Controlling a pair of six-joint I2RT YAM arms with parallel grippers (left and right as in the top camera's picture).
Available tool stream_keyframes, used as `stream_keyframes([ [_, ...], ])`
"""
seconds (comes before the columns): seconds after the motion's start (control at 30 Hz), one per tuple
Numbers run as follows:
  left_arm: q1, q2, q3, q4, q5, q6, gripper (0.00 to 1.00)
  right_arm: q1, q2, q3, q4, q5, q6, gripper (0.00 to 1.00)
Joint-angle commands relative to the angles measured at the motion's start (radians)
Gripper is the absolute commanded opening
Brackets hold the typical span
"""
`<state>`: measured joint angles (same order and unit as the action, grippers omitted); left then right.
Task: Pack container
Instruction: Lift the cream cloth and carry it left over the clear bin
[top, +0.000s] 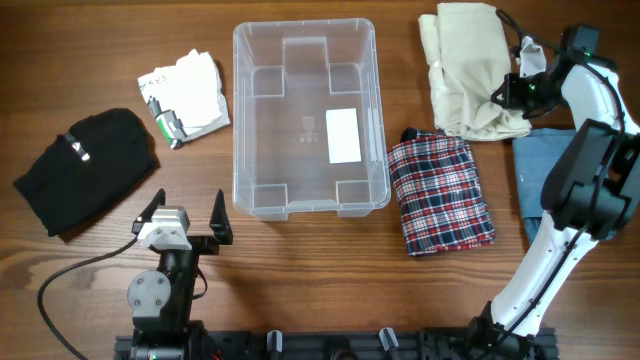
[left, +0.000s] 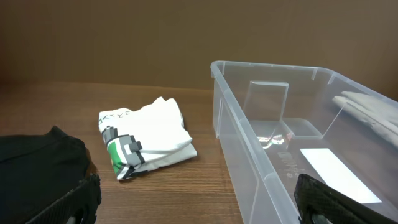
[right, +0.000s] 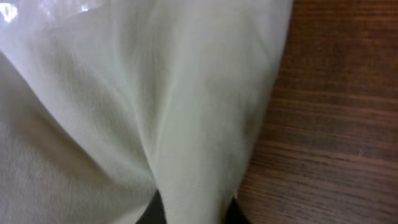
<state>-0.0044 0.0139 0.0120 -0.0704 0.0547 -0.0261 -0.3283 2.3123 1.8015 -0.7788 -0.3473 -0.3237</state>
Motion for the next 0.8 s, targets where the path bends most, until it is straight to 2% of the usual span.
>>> stream_keyframes([
  [0.0,-0.005,-0.007,-0.006,-0.001,0.015,0.019,1.0,-0.002,0.031,-0.004,-0.002,0.052,0.043,0.04],
  [0.1,-0.005,-0.007,-0.006,-0.001,0.015,0.019,1.0,-0.002,0.024,0.015,-0.003,0.028,0.117,0.04],
  [0.27,-0.005,-0.007,-0.006,-0.001,0.015,0.019,1.0,-0.002,-0.032,0.033,-0.011,0.002,0.124,0.04],
  [0.4,-0.005,-0.007,-0.006,-0.001,0.015,0.019,1.0,-0.002,-0.127,0.033,-0.003,-0.04,0.125,0.04],
  [0.77,-0.005,-0.005,-0.006,-0.001,0.015,0.019,1.0,0.003,-0.365,0.033,0.005,-0.145,0.236,0.04],
])
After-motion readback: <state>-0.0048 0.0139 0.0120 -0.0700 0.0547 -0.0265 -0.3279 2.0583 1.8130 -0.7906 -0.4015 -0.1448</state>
